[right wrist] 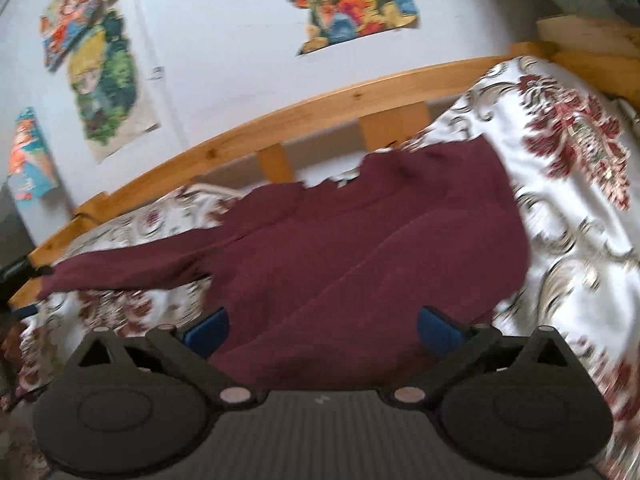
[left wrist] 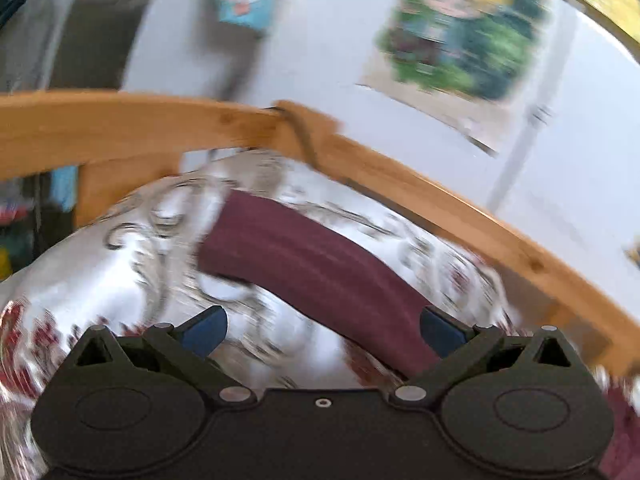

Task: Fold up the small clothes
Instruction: 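Grasp the other sleeve cuff with the left tool and lift it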

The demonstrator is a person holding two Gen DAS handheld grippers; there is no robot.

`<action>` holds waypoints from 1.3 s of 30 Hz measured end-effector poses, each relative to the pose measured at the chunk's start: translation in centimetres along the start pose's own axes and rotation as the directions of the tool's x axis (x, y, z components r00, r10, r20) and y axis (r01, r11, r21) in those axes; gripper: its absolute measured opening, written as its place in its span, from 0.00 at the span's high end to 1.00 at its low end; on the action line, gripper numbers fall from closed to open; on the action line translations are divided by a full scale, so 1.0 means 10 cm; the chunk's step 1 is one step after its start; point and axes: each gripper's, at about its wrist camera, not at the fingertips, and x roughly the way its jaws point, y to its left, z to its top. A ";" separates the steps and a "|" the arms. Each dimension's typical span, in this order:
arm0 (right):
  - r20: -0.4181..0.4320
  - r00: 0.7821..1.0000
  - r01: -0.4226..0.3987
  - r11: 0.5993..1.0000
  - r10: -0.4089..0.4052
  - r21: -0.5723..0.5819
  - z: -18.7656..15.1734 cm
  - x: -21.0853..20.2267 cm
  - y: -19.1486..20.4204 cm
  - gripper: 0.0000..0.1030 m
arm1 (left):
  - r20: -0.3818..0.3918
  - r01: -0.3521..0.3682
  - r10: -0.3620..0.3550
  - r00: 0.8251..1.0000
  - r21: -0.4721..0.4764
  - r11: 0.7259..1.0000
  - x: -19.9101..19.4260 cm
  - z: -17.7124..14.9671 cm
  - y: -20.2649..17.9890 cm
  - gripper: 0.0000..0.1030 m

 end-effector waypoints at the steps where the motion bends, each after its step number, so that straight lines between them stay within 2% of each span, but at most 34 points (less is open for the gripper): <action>1: -0.001 1.000 -0.011 1.000 0.011 -0.005 -0.04 -0.03 0.06 0.00 | -0.011 -0.010 0.010 1.000 -0.045 0.999 0.08 0.07 0.09 0.01; 4: -0.007 0.999 -0.035 0.999 0.034 -0.035 -0.15 -0.13 0.21 0.00 | -0.023 -0.046 0.043 0.999 -0.154 0.987 0.24 0.20 0.27 0.02; 6: -0.006 0.999 -0.036 0.998 0.036 -0.059 -0.21 -0.20 0.29 0.00 | -0.027 -0.066 0.062 0.998 -0.225 0.972 0.35 0.28 0.35 0.06; 8: -0.008 0.999 -0.035 0.996 0.035 -0.079 -0.28 -0.26 0.34 0.00 | -0.016 -0.109 0.108 0.994 -0.258 0.960 0.41 0.33 0.37 0.11; 10: -0.012 0.999 -0.032 0.995 0.031 -0.099 -0.34 -0.31 0.36 0.00 | -0.021 -0.160 0.161 0.987 -0.261 0.952 0.45 0.37 0.34 0.22; 12: -0.016 0.999 -0.030 0.994 0.028 -0.102 -0.40 -0.37 0.36 0.00 | -0.018 -0.204 0.206 0.978 -0.257 0.945 0.48 0.41 0.30 0.46; 13: -0.018 0.999 -0.030 0.995 0.028 -0.094 -0.43 -0.39 0.35 0.00 | -0.011 -0.232 0.237 0.971 -0.246 0.941 0.48 0.42 0.27 0.53; 15: -0.025 0.999 -0.032 0.997 0.031 -0.071 -0.48 -0.43 0.31 0.00 | 0.000 -0.262 0.269 0.963 -0.226 0.938 0.50 0.45 0.21 0.77; 16: -0.032 0.999 -0.035 0.998 0.034 -0.060 -0.50 -0.45 0.29 0.00 | 0.006 -0.275 0.283 0.959 -0.218 0.936 0.50 0.47 0.18 0.82; 17: -0.039 0.999 -0.037 0.998 0.035 -0.052 -0.53 -0.46 0.27 0.00 | 0.019 -0.278 0.288 0.958 -0.207 0.938 0.41 0.46 0.20 0.96; 18: -0.045 0.998 -0.036 0.998 0.034 -0.048 -0.54 -0.48 0.25 0.00 | 0.032 -0.278 0.290 0.957 -0.192 0.941 0.40 0.49 0.17 0.99; 21: -0.051 0.998 -0.040 0.998 0.038 -0.046 -0.58 -0.54 0.20 0.00 | 0.114 -0.263 0.276 0.954 -0.114 0.958 0.28 0.56 -0.02 1.00; 24: -0.039 0.998 -0.046 0.997 0.044 -0.059 -0.58 -0.63 0.18 0.00 | 0.207 -0.187 0.187 0.960 -0.018 0.982 0.09 0.63 -0.29 1.00; 26: -0.028 0.999 -0.047 0.996 0.045 -0.071 -0.57 -0.69 0.17 0.00 | 0.258 -0.099 0.080 0.963 0.063 0.993 -0.08 0.65 -0.54 1.00; 29: -0.014 0.999 -0.051 0.996 0.050 -0.067 -0.57 -0.77 0.14 0.00 | 0.318 -0.027 -0.042 0.947 0.209 0.978 -0.32 0.61 -0.94 1.00; 31: -0.008 0.999 -0.053 0.997 0.052 -0.057 -0.58 -0.81 0.12 0.00 | 0.324 0.040 -0.132 0.937 0.277 0.960 -0.44 0.57 -1.20 1.00; 35: 0.005 0.999 -0.047 0.998 0.047 -0.044 -0.59 -0.90 0.06 0.00 | 0.274 0.197 -0.300 0.914 0.348 0.917 -0.66 0.49 -1.63 1.00; 37: 0.013 0.999 -0.042 0.998 0.042 -0.038 -0.59 -0.94 0.03 0.00 | 0.247 0.275 -0.386 0.889 0.388 0.880 -0.79 0.40 -1.81 1.00; 39: 0.020 0.999 -0.035 0.999 0.035 -0.033 -0.60 -0.99 0.00 0.00 | 0.205 0.367 -0.484 0.851 0.428 0.826 -0.92 0.27 -1.98 1.00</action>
